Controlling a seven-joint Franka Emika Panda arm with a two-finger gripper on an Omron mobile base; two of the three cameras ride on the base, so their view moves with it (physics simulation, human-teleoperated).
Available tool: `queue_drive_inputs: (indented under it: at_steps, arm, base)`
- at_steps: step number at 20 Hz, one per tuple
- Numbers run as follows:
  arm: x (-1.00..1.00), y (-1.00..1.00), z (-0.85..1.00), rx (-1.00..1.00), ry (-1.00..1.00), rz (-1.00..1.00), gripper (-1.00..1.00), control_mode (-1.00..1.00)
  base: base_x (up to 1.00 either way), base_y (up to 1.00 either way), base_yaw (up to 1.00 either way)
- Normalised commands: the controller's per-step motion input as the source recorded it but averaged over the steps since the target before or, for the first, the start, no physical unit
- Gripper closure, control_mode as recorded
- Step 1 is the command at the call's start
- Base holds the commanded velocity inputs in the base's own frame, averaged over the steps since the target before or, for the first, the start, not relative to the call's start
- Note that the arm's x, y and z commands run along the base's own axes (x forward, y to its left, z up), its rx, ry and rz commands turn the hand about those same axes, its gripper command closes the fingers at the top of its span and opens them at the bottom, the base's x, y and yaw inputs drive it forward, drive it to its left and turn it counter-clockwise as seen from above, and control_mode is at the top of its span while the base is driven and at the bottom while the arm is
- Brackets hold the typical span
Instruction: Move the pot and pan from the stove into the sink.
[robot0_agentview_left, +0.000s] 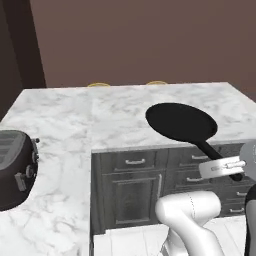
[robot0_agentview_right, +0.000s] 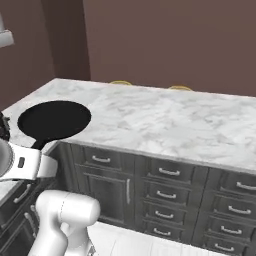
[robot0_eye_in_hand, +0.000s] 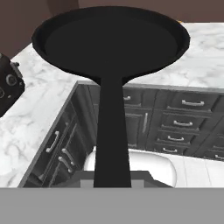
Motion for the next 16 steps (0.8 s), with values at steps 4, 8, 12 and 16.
queue_drive_inputs:
  at_steps: [4, 8, 12, 16]
  arm:
    - [0.00, 0.00, 0.00, 0.00, 0.00, 0.00, 1.00, 1.00]
    - [0.00, 0.00, 0.00, 0.00, 0.00, 0.00, 1.00, 1.00]
    - [0.00, 0.00, 0.00, 0.00, 0.00, 0.00, 1.00, 1.00]
    - [0.00, 0.00, 0.00, 0.00, 0.00, 0.00, 1.00, 1.00]
  base:
    - [-0.02, -0.19, -0.43]
    - [-0.02, -0.18, -0.43]
    - [0.00, -0.13, -0.45]
    - [0.00, -0.09, -0.47]
